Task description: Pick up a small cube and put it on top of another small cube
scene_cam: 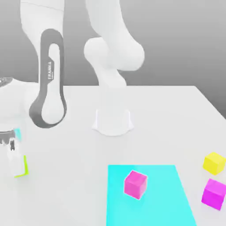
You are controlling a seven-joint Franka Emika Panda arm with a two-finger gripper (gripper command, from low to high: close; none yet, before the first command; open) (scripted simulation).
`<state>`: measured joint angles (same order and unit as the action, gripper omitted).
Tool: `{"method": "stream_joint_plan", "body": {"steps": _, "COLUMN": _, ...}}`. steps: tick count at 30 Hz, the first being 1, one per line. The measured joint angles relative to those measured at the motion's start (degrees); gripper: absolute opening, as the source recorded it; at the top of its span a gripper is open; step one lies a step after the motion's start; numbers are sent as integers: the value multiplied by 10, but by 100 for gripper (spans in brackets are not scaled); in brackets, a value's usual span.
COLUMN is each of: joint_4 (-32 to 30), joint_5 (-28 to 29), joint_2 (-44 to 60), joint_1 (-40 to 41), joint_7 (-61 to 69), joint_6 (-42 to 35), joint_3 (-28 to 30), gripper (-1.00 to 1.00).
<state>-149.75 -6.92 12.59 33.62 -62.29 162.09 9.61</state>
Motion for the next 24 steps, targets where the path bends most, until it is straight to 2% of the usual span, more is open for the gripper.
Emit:
{"method": "stream_joint_plan", "body": {"steps": 2, "joint_4": 13, "joint_5": 8, "joint_2": -23, "joint_1": -18, "joint_7": -15, "joint_6": -23, "joint_3": -11, "gripper": -100}}
{"method": "stream_joint_plan", "body": {"steps": 9, "joint_4": 55, "joint_5": 49, "joint_2": -24, "joint_1": -156, "joint_7": -118, "joint_6": -70, "joint_3": -111, "gripper": -100}}
{"method": "stream_joint_plan", "body": {"steps": 21, "joint_4": 88, "joint_5": 104, "joint_2": -36, "joint_1": -355, "joint_7": -269, "joint_6": -120, "joint_3": -268, "gripper": -100}}
{"method": "stream_joint_plan", "body": {"steps": 24, "joint_4": 108, "joint_5": 144, "joint_2": -5, "joint_1": -416, "joint_7": -325, "joint_6": -115, "joint_3": -295, "gripper": -100}}
